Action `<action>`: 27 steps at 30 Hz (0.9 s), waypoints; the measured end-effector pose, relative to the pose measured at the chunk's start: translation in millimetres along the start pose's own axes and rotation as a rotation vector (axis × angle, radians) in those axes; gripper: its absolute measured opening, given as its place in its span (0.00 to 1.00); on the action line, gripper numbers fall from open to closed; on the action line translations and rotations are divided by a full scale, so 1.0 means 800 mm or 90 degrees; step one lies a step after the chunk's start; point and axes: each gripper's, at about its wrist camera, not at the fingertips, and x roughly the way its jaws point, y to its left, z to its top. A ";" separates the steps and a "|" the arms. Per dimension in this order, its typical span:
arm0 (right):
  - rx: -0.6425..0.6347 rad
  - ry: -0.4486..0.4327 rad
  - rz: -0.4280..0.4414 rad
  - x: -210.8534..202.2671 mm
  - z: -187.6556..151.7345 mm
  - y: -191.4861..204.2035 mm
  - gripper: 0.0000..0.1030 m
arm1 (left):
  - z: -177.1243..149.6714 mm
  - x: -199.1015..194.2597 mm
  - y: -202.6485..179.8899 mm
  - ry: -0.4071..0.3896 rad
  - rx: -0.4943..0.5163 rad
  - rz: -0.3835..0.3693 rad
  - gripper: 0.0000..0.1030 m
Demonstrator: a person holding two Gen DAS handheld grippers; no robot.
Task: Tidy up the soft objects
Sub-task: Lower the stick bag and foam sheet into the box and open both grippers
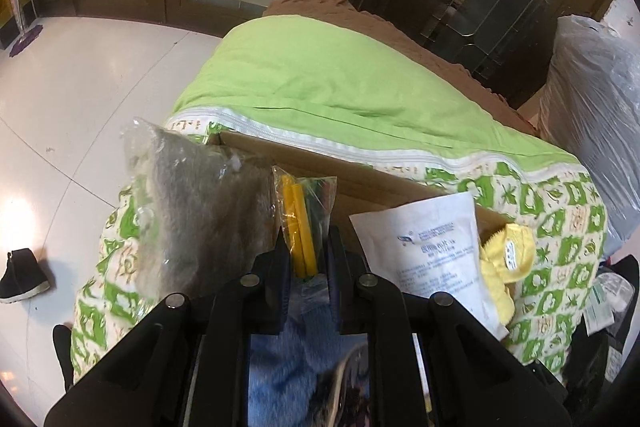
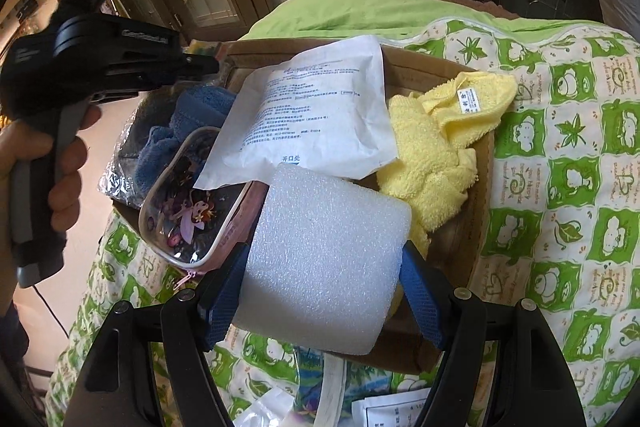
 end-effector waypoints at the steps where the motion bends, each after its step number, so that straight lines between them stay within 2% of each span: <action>1: -0.001 -0.001 -0.002 0.001 0.000 0.000 0.72 | 0.000 0.003 0.000 0.000 -0.002 0.001 0.13; 5: 0.002 -0.003 -0.002 0.005 0.000 -0.001 0.72 | -0.001 0.011 0.002 -0.007 -0.011 0.002 0.14; 7: 0.003 -0.006 -0.002 0.006 0.000 -0.002 0.73 | -0.001 0.010 0.004 -0.013 -0.018 -0.002 0.21; 9: 0.008 -0.010 0.001 0.006 0.000 -0.002 0.74 | -0.001 0.006 0.005 -0.018 -0.019 -0.007 0.41; 10: 0.012 -0.012 0.003 0.006 0.000 -0.003 0.77 | 0.000 0.004 0.005 -0.020 -0.018 -0.009 0.61; 12: 0.023 -0.017 0.007 0.004 -0.002 -0.005 0.84 | 0.001 -0.002 0.003 -0.027 -0.013 -0.017 0.73; 20: 0.063 -0.031 0.040 -0.018 -0.014 -0.017 0.90 | -0.018 -0.029 0.001 -0.036 -0.003 -0.016 0.73; 24: 0.085 -0.042 0.059 -0.043 -0.025 -0.030 0.92 | -0.052 -0.056 0.001 -0.045 0.004 -0.020 0.73; 27: 0.098 -0.044 0.067 -0.061 -0.037 -0.041 0.93 | -0.095 -0.080 -0.002 -0.051 0.042 -0.011 0.73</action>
